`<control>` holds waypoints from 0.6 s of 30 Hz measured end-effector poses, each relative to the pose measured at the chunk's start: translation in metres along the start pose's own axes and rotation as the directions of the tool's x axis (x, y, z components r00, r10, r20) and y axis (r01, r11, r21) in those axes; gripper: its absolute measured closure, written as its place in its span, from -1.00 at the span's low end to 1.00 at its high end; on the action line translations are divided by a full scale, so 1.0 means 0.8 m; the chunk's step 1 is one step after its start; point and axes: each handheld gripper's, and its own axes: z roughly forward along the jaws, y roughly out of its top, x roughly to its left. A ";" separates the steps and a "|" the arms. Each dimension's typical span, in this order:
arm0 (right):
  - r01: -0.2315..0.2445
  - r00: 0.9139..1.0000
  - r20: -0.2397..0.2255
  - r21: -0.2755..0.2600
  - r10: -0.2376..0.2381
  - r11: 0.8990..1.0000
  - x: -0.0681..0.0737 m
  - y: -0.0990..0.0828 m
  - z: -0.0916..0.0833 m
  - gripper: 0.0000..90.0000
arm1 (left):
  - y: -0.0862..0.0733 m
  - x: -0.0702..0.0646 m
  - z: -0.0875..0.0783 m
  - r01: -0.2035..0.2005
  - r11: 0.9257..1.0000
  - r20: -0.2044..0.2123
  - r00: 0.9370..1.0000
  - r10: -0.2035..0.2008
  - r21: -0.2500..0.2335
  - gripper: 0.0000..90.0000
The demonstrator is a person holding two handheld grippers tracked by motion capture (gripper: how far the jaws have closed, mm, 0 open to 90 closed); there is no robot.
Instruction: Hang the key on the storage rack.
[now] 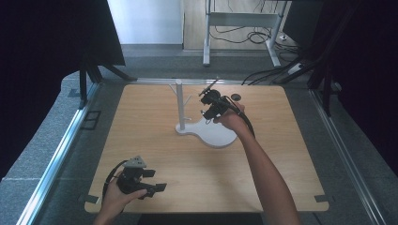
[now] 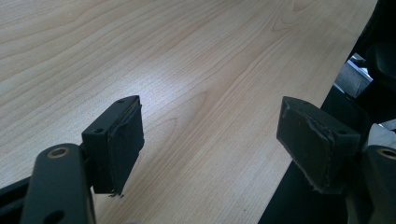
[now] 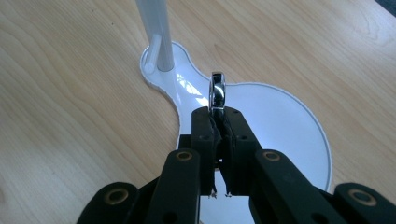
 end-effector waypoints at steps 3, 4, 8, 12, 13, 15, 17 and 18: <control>0.000 1.000 0.007 -0.004 0.000 1.000 0.000 0.006 0.002 0.87 | 0.000 0.000 0.001 -0.002 1.000 0.001 1.000 0.002 0.002 -0.48; 0.004 1.000 0.016 0.000 -0.004 1.000 0.000 0.008 0.004 0.87 | 0.000 -0.001 0.001 -0.004 1.000 0.003 1.000 0.004 0.004 -0.48; 0.013 1.000 0.027 -0.005 -0.012 1.000 0.001 0.013 0.005 0.87 | 0.000 -0.001 0.000 -0.005 1.000 0.004 1.000 0.005 0.003 -0.48; 0.013 0.999 0.031 0.004 -0.013 1.000 0.000 0.021 0.007 0.87 | 0.000 -0.001 0.000 -0.006 1.000 0.003 1.000 0.006 0.001 -0.48; 0.011 0.999 0.030 0.008 -0.012 1.000 -0.001 0.023 0.008 0.87 | 0.000 -0.002 0.000 -0.007 1.000 0.005 1.000 0.007 0.001 -0.48; 0.009 0.999 0.035 0.012 -0.010 1.000 -0.001 0.027 0.009 0.87 | 0.001 -0.002 0.000 -0.008 1.000 0.005 1.000 0.008 0.001 -0.48; 0.011 0.999 0.035 0.008 -0.011 1.000 -0.002 0.031 0.009 0.87 | 0.001 -0.002 0.000 -0.008 1.000 0.005 1.000 0.008 0.002 -0.48; 0.008 0.999 0.036 0.007 -0.008 1.000 -0.002 0.033 0.009 0.87 | 0.001 -0.001 0.000 -0.009 1.000 0.004 1.000 0.009 0.004 -0.48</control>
